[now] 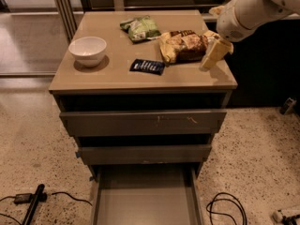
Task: Place brown chip bag into bottom drawer
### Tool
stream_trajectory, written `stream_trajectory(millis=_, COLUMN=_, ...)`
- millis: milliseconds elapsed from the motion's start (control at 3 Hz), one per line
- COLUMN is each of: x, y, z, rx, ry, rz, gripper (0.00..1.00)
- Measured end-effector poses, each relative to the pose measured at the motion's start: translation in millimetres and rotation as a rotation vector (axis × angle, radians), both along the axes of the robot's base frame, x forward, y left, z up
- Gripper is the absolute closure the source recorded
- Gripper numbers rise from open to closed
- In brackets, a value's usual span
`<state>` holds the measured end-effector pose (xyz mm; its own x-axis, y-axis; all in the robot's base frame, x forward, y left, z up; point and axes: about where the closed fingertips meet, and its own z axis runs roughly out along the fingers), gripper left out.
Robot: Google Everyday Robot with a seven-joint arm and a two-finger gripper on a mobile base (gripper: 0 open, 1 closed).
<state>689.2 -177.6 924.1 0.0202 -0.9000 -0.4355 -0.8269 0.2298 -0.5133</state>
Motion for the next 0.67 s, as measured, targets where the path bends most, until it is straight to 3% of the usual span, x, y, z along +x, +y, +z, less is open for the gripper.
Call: stream_trajectory(millis=667, x=40.1, y=26.8, z=-9.1, rx=0.024, ry=0.019, rz=0.053, gripper=0.00)
